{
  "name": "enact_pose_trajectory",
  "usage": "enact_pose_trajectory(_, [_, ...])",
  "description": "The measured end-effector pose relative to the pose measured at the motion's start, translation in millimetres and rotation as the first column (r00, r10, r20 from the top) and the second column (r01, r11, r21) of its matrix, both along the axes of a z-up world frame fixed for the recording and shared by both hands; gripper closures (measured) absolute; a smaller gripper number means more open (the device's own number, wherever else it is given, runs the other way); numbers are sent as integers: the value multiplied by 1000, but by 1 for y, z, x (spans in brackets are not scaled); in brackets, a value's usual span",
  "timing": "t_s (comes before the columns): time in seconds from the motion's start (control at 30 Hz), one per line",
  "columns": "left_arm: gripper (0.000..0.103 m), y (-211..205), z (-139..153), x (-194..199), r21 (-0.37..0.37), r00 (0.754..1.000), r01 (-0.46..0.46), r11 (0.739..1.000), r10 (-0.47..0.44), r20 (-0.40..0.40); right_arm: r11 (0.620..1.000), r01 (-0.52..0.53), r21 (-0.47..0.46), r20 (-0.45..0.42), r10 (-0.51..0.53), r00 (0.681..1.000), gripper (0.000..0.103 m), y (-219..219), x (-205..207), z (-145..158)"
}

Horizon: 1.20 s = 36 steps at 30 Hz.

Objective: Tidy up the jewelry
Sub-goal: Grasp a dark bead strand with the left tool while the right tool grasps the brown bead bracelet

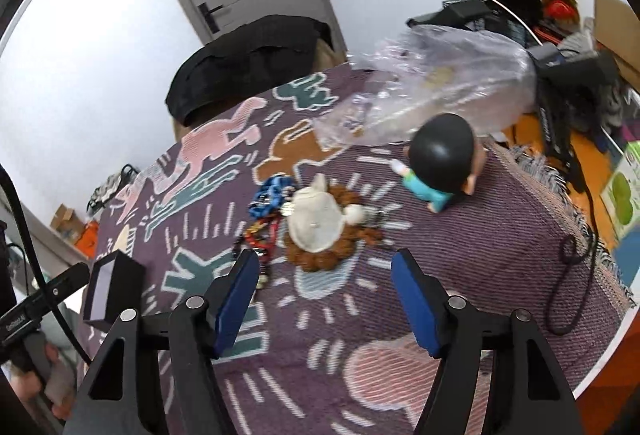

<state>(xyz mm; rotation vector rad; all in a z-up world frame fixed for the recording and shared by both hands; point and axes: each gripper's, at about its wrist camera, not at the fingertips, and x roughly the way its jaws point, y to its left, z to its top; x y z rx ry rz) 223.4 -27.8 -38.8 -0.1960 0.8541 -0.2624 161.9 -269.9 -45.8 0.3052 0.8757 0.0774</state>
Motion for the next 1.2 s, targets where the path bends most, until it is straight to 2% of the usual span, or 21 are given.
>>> enact_pose_trajectory(0.13, [28, -18, -9, 13, 8, 999, 18, 1000, -18, -32, 1000, 16, 13, -10, -16, 1000, 42, -15, -2, -6])
enact_pose_trajectory(0.2, [41, -29, -18, 23, 17, 997, 34, 999, -33, -64, 999, 28, 21, -19, -28, 999, 44, -22, -2, -11])
enact_pose_trajectory(0.3, [50, -43, -31, 35, 22, 993, 55, 998, -52, -105, 999, 40, 34, -35, -39, 999, 50, -31, -1, -19])
enact_pose_trajectory(0.53, [61, -65, -60, 64, 35, 982, 80, 996, -73, -177, 995, 42, 86, -75, -35, 997, 57, -39, 3, -38])
enact_pose_trajectory(0.87, [64, -84, -91, 96, 60, 966, 86, 994, -69, -248, 988, 21, 151, -122, -3, 993, 57, -31, 15, -58])
enact_pose_trajectory(0.97, [70, -91, -96, 100, 90, 968, 90, 992, -66, -241, 988, 22, 153, -134, -1, 991, 57, -28, 20, -62])
enact_pose_trajectory(1.03, [83, -96, -96, 99, 120, 970, 105, 987, -75, -233, 987, 24, 157, -142, -1, 990, 57, -26, 23, -64])
enact_pose_trajectory(1.07, [95, -97, -97, 100, 127, 969, 113, 985, -80, -235, 987, 25, 157, -145, -2, 989, 57, -25, 25, -65])
enact_pose_trajectory(1.2, [95, -94, -96, 96, 98, 968, 132, 986, -107, -227, 987, 30, 156, -160, -5, 987, 57, -22, 34, -67])
